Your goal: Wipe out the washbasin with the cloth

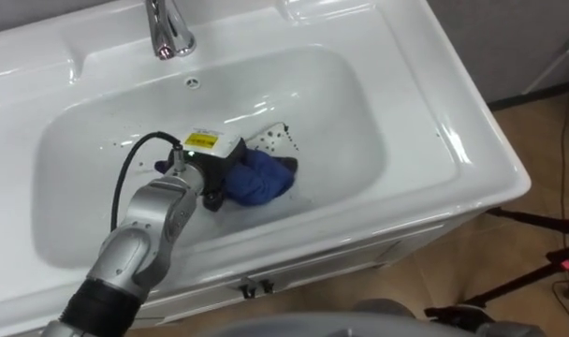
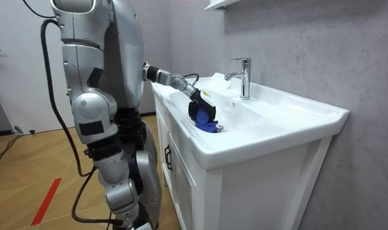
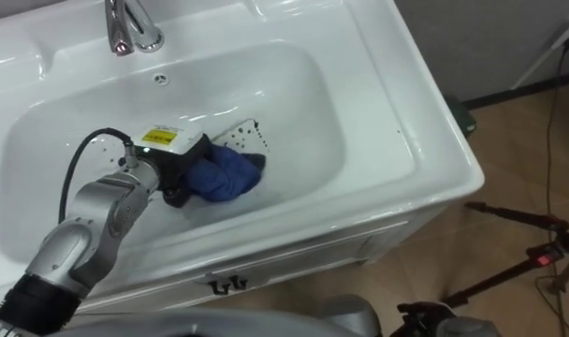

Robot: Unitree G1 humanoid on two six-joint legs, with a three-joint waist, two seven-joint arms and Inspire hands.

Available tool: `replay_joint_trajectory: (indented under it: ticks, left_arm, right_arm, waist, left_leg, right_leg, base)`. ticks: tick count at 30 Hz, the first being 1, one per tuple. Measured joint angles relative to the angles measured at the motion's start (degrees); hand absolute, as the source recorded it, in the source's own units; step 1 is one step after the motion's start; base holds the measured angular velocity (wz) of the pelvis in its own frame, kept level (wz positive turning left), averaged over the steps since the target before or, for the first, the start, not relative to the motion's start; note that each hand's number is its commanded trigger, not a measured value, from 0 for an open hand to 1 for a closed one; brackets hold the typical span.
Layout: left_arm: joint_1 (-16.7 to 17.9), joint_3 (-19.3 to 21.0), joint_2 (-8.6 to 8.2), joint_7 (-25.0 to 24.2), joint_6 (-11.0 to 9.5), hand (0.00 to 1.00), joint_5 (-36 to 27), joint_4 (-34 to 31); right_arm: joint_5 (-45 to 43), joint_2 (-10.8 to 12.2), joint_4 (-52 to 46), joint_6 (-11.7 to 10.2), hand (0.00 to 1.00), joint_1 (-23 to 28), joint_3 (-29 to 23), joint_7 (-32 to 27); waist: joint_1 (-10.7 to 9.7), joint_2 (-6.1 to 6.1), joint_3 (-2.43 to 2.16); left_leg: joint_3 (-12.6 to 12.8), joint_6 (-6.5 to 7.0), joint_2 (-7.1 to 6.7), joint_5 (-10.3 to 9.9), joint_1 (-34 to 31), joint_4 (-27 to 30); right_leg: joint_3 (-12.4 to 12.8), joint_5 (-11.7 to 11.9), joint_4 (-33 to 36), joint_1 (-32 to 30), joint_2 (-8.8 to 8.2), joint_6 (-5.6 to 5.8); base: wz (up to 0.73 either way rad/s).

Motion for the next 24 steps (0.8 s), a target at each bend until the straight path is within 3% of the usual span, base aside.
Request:
replay_joint_trajectory:
  ticks: [5, 11, 16, 24]
  left_arm:
    - [0.0, -0.1, -1.62, -0.3, 0.3, 1.0, -0.7, 0.1]
    - [-0.1, -0.1, -2.09, 0.0, 0.5, 1.0, -0.5, 0.4]
    - [-2.9, 0.0, -2.86, 2.5, 0.1, 1.0, -0.5, 4.8]
    - [-4.2, 1.0, -4.58, 7.8, 0.0, 1.0, -0.6, 10.2]
  right_arm:
    - [0.0, 0.4, 0.1, 0.5, 0.0, 0.3, 1.2, -0.1]
    - [0.4, 0.8, 0.7, 0.6, 0.0, 0.5, 1.2, -0.2]
    - [1.4, 1.3, 0.5, 0.6, 0.0, 1.6, 1.5, -0.9]
    - [1.5, 1.5, -0.1, 1.4, 0.0, 3.7, 1.1, -2.8]
  waist:
    - [-0.1, -0.15, 0.0]
    - [-0.5, -0.46, -0.02]
    - [-1.5, -0.46, 0.0]
    - [-2.8, -0.42, -0.03]
  left_leg:
    - [0.1, 0.0, -0.05, 0.0, 0.4, -0.1]
    - [0.3, 0.0, -0.07, 0.0, 0.9, -0.2]
    - [2.1, 0.0, 0.31, 0.0, 0.8, -0.1]
    - [3.7, 0.0, 0.59, 0.0, 1.1, 0.5]
  right_leg:
    - [0.2, 0.0, -0.1, 0.1, -0.02, 0.04]
    - [0.6, 0.0, 0.0, 0.3, -0.03, 0.04]
    - [1.4, 0.0, 0.9, -0.2, 0.05, 0.03]
    - [3.0, -0.1, 1.2, -1.0, 0.13, -0.05]
  base:
    - [-0.01]
    - [-0.03]
    - [-0.08]
    - [-0.09]
